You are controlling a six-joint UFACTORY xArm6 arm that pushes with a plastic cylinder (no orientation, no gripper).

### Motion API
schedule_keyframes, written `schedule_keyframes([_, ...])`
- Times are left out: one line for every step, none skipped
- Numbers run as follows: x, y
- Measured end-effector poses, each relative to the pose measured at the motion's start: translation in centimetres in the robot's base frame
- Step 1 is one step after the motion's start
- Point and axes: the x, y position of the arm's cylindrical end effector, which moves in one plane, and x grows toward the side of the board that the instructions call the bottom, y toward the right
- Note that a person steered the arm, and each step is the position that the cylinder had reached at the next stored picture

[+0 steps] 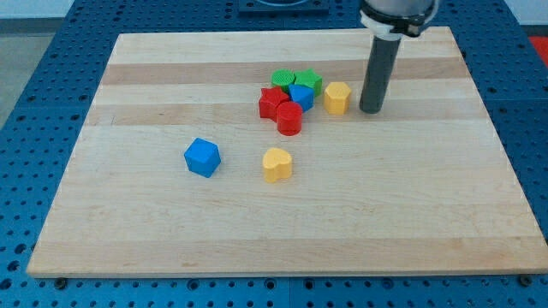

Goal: Push yellow hexagon closer to the blue triangle

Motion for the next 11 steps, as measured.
schedule_keyframes([-0.3, -0.8])
schedule_keyframes([-0.8, -1.3])
schedule_keyframes([-0.9, -1.3])
schedule_keyframes([-0.9, -1.3])
schedule_keyframes([-0.9, -1.3])
schedule_keyframes([-0.9, -1.7])
schedule_keyframes([-0.9, -2.3])
schedule_keyframes([-0.9, -2.4])
schedule_keyframes([-0.9, -2.4])
schedule_keyframes([-0.9, -2.5])
schedule_keyframes([-0.9, -2.5])
